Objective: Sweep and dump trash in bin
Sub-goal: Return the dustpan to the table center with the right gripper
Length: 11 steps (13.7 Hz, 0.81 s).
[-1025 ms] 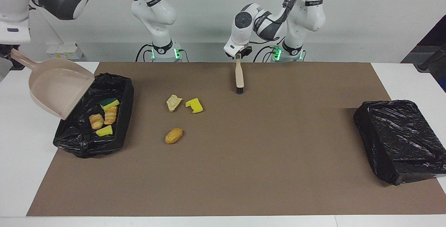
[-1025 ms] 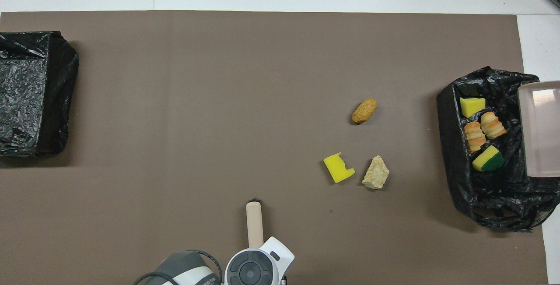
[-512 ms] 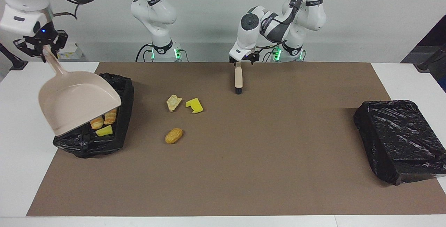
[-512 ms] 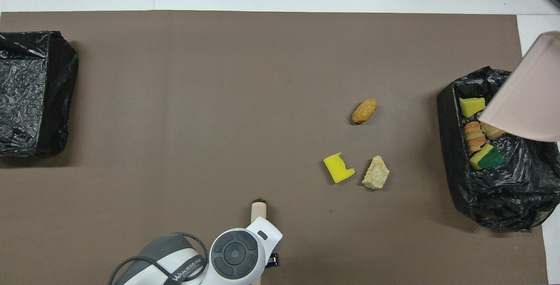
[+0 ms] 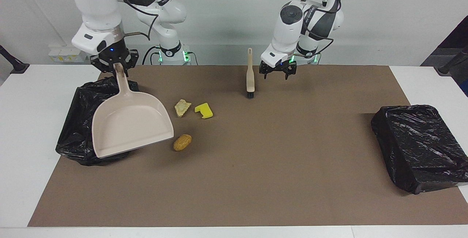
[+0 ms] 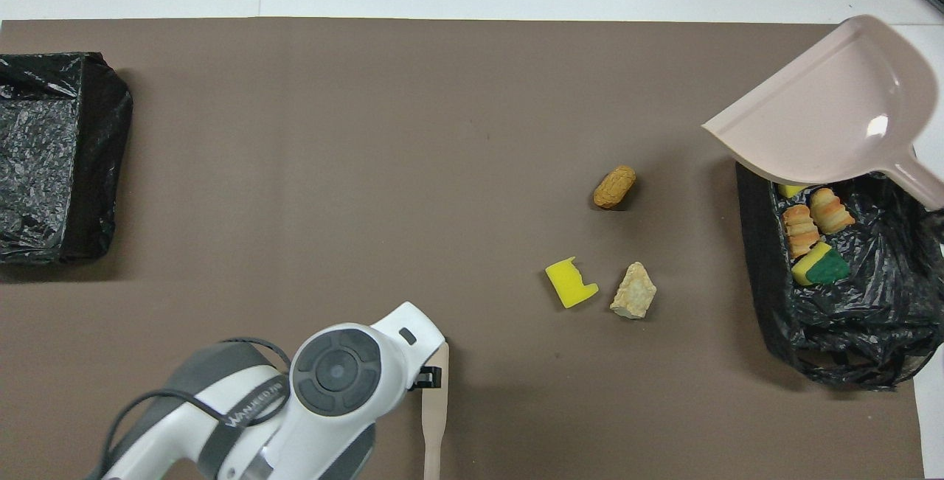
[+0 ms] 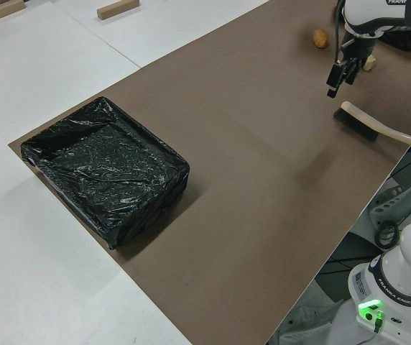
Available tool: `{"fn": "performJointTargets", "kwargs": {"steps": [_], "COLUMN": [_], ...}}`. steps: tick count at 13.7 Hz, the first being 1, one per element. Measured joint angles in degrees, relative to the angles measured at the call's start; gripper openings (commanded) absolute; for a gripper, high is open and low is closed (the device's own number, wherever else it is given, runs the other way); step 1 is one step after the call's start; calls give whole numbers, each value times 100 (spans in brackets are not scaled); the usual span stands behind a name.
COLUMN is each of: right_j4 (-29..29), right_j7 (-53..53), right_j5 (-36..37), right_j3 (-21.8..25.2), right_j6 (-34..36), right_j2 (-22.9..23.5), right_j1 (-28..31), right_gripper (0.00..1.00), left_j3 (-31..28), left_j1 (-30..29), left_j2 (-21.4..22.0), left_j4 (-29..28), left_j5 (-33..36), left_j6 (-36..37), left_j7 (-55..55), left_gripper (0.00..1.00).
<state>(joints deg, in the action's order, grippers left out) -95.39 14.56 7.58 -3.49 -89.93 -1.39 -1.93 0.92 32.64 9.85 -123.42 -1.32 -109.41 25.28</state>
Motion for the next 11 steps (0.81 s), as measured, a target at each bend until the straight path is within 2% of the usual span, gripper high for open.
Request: {"fn": "performJointTargets", "kwargs": {"steps": [4,8,11], "right_j4": [-272,-388,-384], "right_j7": [-1264,-3338,-4238], "right_j5": [-403,-556,-740], "right_j3": [11,-5,3], "right_j6": [-232,-989,-1518], "right_j2": [220,769,1113], "right_j1": [-764,-2051,-2543], "right_gripper": [0,0,0], "left_j3": [-7,-18,-28], "left_j1": [-790,-1619,-2183], "left_j2": [7,-14,-200], "left_j4": [812,1512,2282], "left_j5": [143,149,149], "left_j6": [188,550,1014], "left_j7": [-1051,-2213,-2827], "left_gripper": [100,100,100]}}
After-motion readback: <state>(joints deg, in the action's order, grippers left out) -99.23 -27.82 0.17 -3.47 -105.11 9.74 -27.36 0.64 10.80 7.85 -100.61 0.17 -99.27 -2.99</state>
